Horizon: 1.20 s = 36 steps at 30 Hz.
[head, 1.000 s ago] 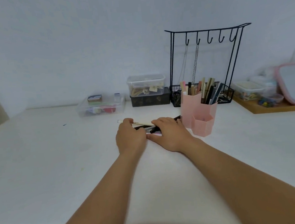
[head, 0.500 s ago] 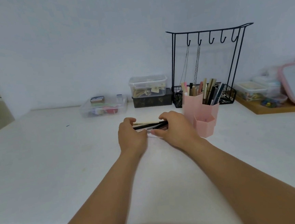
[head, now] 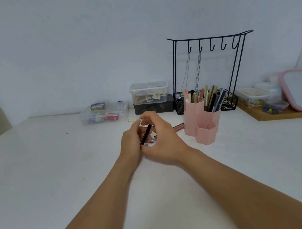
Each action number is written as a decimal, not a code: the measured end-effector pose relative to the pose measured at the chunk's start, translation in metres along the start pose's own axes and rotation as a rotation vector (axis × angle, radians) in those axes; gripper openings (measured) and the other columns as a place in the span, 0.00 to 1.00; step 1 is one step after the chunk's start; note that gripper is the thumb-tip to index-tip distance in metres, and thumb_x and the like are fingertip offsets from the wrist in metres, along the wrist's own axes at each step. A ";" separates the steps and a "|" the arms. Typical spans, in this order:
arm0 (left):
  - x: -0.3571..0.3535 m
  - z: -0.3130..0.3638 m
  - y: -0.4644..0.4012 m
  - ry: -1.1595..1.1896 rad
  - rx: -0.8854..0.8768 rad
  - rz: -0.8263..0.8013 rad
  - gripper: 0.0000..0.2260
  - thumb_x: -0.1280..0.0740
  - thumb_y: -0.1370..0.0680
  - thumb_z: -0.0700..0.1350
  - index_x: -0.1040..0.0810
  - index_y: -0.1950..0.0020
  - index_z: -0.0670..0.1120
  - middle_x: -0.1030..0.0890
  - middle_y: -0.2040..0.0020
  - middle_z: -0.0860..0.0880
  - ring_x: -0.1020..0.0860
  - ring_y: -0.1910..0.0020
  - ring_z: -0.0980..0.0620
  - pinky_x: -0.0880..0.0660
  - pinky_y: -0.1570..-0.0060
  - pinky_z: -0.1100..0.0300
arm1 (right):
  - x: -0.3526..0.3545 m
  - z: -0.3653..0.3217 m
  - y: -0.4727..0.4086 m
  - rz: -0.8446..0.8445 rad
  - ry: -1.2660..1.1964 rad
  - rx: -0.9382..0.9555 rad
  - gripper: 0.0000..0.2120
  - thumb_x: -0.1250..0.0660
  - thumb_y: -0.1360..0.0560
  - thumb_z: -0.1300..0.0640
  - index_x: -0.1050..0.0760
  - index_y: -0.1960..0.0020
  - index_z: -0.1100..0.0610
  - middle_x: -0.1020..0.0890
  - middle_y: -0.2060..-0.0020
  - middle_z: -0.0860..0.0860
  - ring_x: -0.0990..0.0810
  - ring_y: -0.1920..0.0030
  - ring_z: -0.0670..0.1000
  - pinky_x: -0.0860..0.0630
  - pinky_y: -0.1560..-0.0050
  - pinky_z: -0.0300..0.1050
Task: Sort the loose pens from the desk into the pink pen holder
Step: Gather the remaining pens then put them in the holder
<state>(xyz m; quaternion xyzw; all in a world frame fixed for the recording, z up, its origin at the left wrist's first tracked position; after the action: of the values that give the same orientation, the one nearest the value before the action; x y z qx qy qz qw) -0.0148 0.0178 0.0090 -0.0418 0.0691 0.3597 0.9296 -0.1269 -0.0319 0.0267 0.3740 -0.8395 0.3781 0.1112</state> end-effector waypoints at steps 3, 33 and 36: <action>0.000 -0.004 0.000 -0.123 -0.058 -0.078 0.12 0.37 0.22 0.45 0.17 0.57 0.41 0.23 0.69 0.46 0.26 0.67 0.48 0.29 0.61 0.54 | 0.000 0.001 0.000 -0.020 -0.052 -0.016 0.35 0.29 0.33 0.66 0.36 0.31 0.45 0.26 0.41 0.48 0.24 0.47 0.38 0.25 0.56 0.33; 0.006 -0.006 -0.008 -0.127 -0.090 0.242 0.14 0.43 0.15 0.50 0.23 0.54 0.46 0.28 0.65 0.49 0.31 0.65 0.50 0.34 0.65 0.57 | 0.039 0.014 -0.009 0.011 0.352 -0.326 0.04 0.30 0.23 0.56 0.19 0.55 0.55 0.20 0.64 0.46 0.19 0.67 0.41 0.22 0.68 0.36; 0.003 -0.002 -0.002 -0.076 -0.116 0.165 0.14 0.46 0.14 0.45 0.24 0.53 0.45 0.28 0.67 0.48 0.30 0.69 0.51 0.35 0.74 0.64 | 0.041 0.006 -0.012 0.176 -0.125 -0.442 0.06 0.31 0.22 0.59 0.18 0.50 0.61 0.21 0.66 0.49 0.22 0.73 0.40 0.27 0.73 0.30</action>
<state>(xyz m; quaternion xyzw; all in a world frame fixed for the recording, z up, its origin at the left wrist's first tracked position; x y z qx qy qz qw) -0.0111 0.0184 0.0065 -0.0762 0.0162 0.4397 0.8948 -0.1462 -0.0643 0.0485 0.2887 -0.9364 0.1698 0.1048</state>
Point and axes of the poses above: each hand's wrist, its own y-axis away from the middle knuckle, its own x-axis out of the back of the hand, z = x × y, the point moved 1 cm from there along -y, towards the middle knuckle
